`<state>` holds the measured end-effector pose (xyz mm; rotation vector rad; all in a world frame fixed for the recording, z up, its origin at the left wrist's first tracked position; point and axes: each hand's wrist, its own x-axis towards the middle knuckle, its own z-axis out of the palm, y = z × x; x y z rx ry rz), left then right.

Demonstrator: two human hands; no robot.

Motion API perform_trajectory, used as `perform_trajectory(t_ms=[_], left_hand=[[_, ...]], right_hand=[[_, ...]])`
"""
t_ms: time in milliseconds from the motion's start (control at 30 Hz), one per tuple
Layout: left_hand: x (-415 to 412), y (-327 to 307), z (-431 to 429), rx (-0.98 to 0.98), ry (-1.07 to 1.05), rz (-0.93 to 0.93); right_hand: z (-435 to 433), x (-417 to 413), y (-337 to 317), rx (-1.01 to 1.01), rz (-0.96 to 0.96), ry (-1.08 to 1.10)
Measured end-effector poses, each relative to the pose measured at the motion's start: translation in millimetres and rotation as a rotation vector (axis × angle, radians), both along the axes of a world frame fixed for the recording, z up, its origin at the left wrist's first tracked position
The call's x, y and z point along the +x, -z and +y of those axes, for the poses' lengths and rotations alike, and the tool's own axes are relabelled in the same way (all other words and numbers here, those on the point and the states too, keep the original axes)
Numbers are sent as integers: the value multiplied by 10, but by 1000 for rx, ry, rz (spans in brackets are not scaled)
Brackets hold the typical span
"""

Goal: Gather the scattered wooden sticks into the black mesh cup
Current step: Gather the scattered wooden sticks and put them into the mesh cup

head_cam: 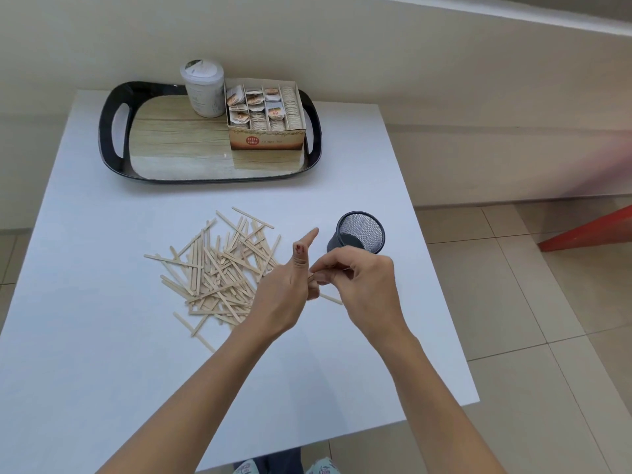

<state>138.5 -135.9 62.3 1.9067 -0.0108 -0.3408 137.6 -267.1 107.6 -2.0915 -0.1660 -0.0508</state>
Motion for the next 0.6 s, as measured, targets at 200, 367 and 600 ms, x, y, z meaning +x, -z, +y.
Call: perform_trajectory(t_ms=[200, 367, 600], left_hand=[[-54, 73, 66, 90, -205, -101], [-176, 379, 182, 454, -215, -57], [-432, 734, 221, 753, -134, 17]], right_hand=[[-262, 240, -114, -54, -160, 240], [-568, 525, -94, -180, -285, 452], [-680, 911, 304, -439, -116, 309]])
